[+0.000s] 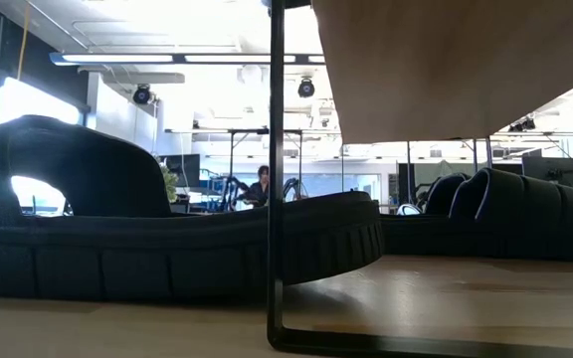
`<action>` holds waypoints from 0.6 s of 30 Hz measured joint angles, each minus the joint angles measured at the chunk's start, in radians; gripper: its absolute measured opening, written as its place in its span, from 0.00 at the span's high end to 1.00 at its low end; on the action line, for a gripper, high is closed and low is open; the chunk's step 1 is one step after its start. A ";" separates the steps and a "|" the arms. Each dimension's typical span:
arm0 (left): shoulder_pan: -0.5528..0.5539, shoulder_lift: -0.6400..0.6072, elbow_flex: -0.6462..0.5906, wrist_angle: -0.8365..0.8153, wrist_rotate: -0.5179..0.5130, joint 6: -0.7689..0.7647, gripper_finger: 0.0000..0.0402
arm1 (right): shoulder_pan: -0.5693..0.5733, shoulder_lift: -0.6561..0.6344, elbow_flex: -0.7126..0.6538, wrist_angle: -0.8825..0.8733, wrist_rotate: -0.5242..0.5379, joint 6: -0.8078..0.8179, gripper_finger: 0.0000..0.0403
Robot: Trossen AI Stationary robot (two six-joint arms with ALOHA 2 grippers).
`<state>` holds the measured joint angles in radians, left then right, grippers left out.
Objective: Pick and place slides into the shelf
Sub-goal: Put the black slide on the shelf
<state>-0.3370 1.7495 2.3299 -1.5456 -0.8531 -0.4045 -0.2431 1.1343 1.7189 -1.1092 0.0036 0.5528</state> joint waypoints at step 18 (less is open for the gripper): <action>0.392 -0.015 -0.001 0.390 0.750 0.199 0.77 | 0.537 -0.024 0.000 -0.277 0.364 0.535 0.99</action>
<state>0.0552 1.7340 2.3287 -1.1553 -0.1026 -0.2060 0.2941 1.1099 1.7187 -1.3864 0.3678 1.0873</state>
